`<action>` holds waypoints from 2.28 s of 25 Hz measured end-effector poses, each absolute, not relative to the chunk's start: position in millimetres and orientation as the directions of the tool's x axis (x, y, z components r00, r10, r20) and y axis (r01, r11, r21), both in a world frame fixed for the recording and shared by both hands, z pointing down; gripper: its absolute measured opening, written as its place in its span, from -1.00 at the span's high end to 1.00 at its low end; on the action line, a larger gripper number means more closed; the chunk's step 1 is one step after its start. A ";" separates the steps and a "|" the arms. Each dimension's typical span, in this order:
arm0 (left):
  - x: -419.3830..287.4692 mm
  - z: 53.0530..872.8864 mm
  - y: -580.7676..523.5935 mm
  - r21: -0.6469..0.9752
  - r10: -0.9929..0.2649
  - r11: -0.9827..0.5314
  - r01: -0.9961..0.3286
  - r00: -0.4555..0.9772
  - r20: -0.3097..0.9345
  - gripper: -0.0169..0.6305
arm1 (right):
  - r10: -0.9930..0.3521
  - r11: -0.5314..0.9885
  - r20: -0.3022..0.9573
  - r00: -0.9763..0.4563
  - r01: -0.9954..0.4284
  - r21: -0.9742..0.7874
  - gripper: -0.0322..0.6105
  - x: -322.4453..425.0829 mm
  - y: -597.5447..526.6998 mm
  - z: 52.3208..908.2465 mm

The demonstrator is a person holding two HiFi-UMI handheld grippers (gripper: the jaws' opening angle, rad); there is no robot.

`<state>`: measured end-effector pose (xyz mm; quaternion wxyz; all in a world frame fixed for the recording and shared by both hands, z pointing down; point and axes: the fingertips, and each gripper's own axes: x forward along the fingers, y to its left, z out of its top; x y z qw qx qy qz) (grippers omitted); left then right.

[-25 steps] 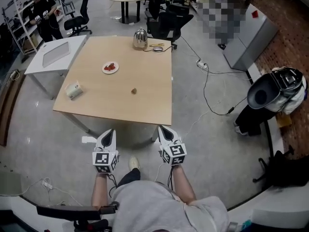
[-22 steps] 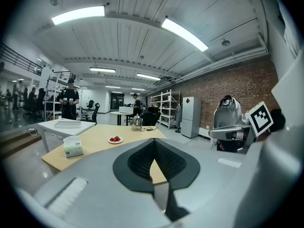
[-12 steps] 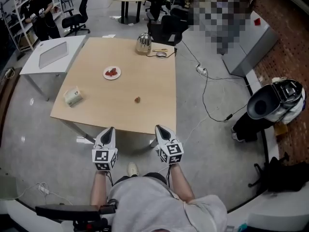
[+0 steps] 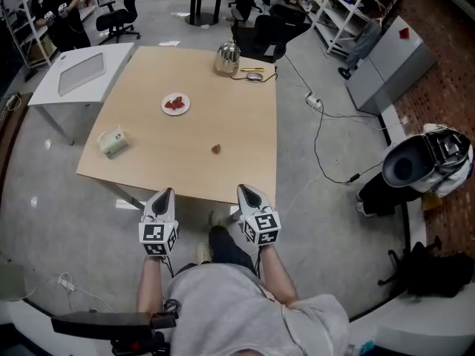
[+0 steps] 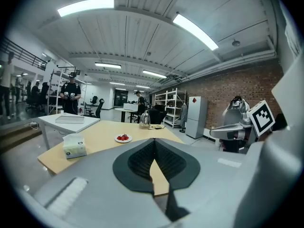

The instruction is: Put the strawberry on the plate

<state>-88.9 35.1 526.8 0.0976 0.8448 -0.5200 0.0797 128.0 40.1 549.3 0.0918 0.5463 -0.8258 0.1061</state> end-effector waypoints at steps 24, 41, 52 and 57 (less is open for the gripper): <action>-96.5 559.5 -81.6 0.094 -0.862 -0.364 -0.927 0.373 0.344 0.89 | -0.780 0.482 0.382 -0.496 -0.865 -0.140 0.88 106.9 -102.7 609.5; -85.3 609.7 -106.6 0.148 -0.800 -0.352 -0.924 0.379 0.464 0.89 | -0.679 0.497 0.554 -0.482 -0.857 -0.136 0.81 107.2 -161.0 706.5; -98.0 613.4 -125.3 0.142 -0.805 -0.302 -0.942 0.333 0.492 0.89 | -0.607 0.504 0.643 -0.466 -0.852 -0.142 0.49 102.7 -184.6 754.5; -105.1 618.7 -130.3 0.150 -0.802 -0.276 -0.949 0.314 0.508 0.89 | -0.577 0.508 0.677 -0.457 -0.850 -0.141 0.41 100.2 -191.6 769.9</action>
